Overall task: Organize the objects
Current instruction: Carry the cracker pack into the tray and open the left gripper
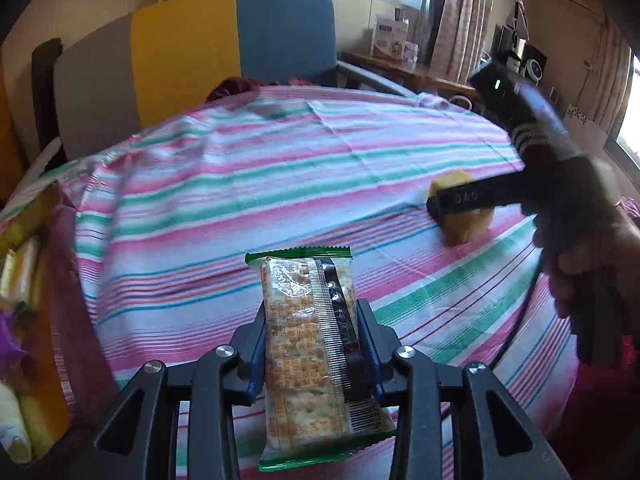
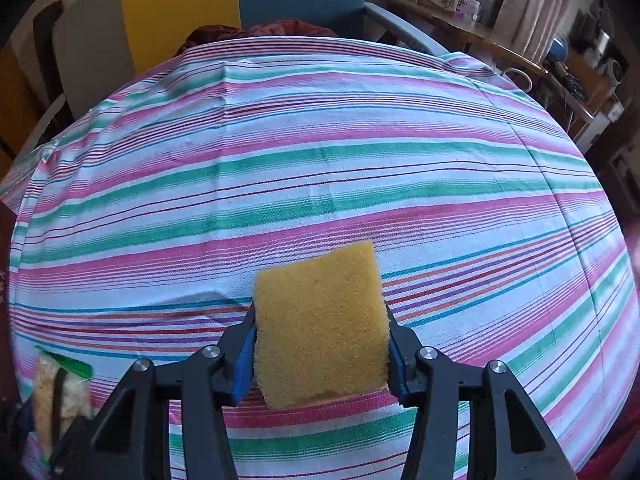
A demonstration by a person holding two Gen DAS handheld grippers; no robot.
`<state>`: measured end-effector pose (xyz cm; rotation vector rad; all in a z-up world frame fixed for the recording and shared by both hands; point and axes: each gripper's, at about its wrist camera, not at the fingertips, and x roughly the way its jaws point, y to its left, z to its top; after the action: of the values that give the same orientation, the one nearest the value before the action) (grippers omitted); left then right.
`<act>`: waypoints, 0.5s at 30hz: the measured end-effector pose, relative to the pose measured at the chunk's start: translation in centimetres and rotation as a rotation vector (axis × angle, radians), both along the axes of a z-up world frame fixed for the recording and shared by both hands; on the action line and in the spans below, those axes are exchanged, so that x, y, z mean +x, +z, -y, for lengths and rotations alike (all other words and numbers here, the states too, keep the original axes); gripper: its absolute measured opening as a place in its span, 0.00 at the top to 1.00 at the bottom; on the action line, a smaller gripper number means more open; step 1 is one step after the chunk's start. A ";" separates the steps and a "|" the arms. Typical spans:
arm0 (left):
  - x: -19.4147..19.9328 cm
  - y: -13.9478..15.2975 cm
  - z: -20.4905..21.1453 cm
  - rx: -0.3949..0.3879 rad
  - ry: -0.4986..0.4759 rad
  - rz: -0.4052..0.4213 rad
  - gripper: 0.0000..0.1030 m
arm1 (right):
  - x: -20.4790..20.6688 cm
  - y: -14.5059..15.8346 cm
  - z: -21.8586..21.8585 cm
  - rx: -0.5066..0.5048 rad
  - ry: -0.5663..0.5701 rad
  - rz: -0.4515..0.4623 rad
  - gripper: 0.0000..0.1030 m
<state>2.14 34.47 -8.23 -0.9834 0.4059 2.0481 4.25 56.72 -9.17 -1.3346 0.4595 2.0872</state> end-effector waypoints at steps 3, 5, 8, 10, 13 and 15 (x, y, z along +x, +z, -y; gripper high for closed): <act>0.4 2.7 1.6 0.028 0.026 -0.063 0.63 | -0.2 0.0 0.1 0.011 0.007 0.003 0.49; 0.6 4.7 2.8 0.050 0.047 -0.100 0.63 | -0.2 0.0 0.2 0.023 0.013 0.007 0.49; 0.7 7.1 4.9 0.076 0.088 -0.152 0.63 | -0.3 0.1 0.4 0.039 0.021 0.015 0.49; 0.4 8.3 6.4 0.088 0.116 -0.167 0.63 | -0.3 0.1 0.5 0.046 0.023 0.017 0.49; 0.1 9.2 8.4 0.095 0.158 -0.177 0.63 | -0.2 0.1 0.7 0.055 0.025 0.021 0.49; -0.2 9.6 9.5 0.096 0.182 -0.180 0.63 | -0.3 0.1 0.8 0.065 0.030 0.025 0.49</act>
<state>1.99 24.95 1.34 -0.8062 0.3170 2.3081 3.96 55.94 -9.12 -1.3359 0.3599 2.0897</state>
